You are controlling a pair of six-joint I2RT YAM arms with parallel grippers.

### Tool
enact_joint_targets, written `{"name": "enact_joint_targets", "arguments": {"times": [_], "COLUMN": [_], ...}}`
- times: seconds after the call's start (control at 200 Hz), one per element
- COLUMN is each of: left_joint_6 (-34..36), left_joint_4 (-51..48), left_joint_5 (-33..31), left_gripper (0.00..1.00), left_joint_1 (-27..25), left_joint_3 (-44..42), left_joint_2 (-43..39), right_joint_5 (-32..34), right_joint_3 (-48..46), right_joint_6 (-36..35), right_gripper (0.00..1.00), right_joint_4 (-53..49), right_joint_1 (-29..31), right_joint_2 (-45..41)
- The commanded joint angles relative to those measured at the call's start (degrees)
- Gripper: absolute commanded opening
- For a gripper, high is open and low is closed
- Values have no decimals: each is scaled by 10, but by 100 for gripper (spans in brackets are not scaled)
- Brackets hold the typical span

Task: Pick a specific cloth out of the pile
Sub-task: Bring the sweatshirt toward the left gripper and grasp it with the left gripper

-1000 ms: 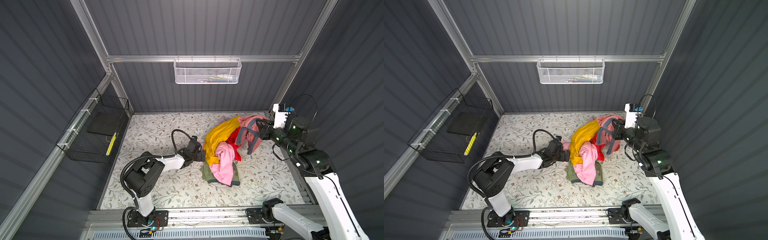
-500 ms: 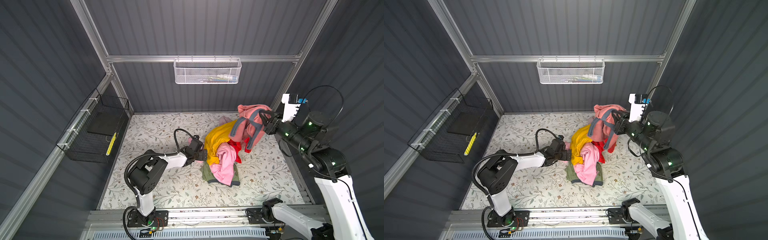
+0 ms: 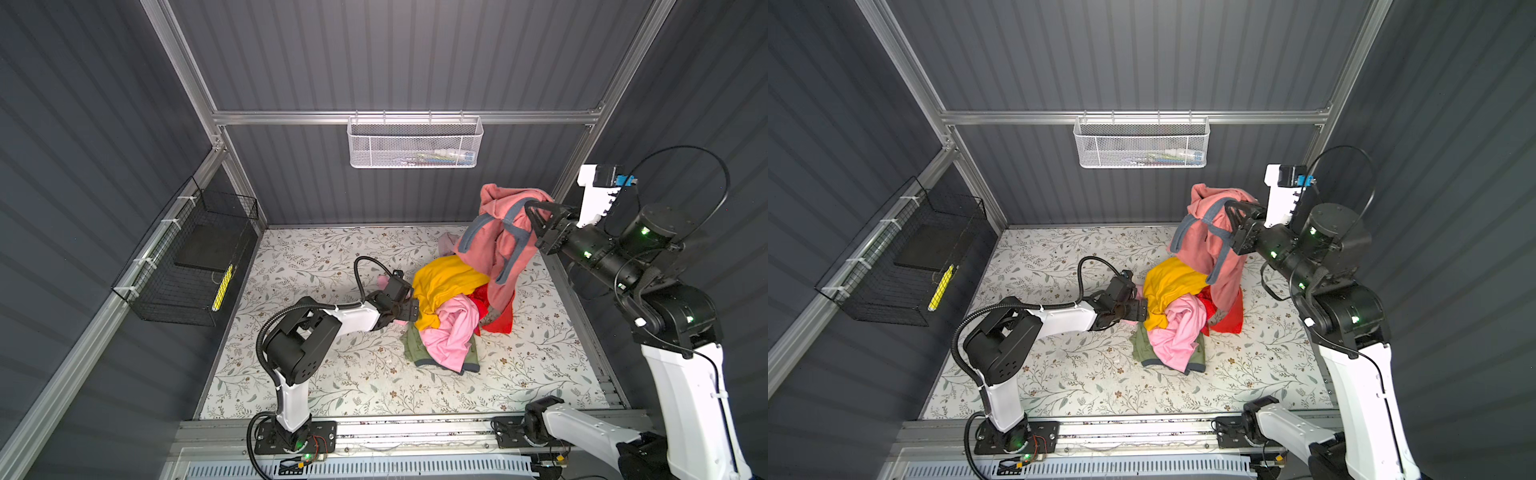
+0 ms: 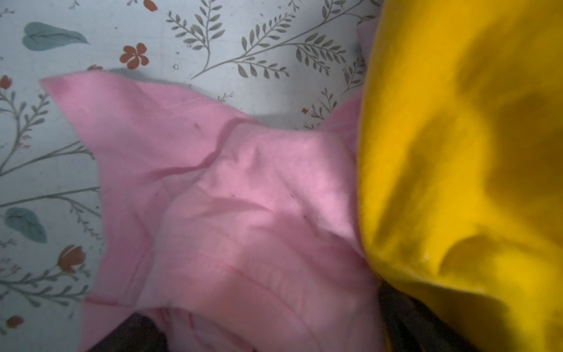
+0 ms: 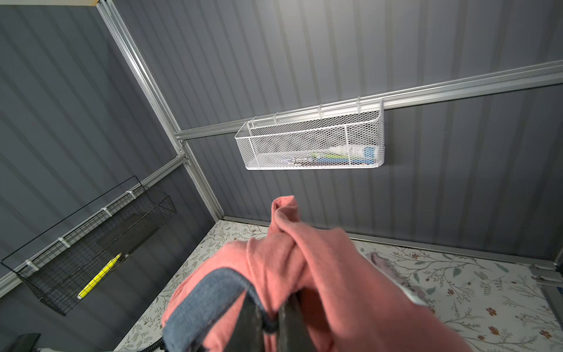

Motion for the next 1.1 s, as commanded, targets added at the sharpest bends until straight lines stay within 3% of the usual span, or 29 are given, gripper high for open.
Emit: {"name": "enact_joint_targets", "arguments": {"times": [0.0, 0.36, 0.706, 0.866, 1.096], "left_joint_6": [-4, 25, 59, 101, 157], "left_joint_4": [0, -11, -30, -20, -13], "left_joint_5": [-6, -89, -165, -145, -67], "left_gripper": [100, 100, 100, 100, 100], "left_joint_1": [-7, -7, -6, -5, -6], "left_joint_3": [1, -45, -97, -115, -102], "left_joint_2": [-13, -110, -211, -256, -282], "right_joint_5": [-31, -18, 14, 69, 73], "right_joint_3": [-30, -249, -429, -498, -539], "right_joint_6": [16, 49, 70, 69, 77], "right_gripper": [0, 0, 0, 0, 1], "right_joint_4": [35, 157, 184, 190, 192], "right_joint_1": [21, 95, 106, 105, 105], "right_joint_2": [13, 0, -27, -34, 9]}}
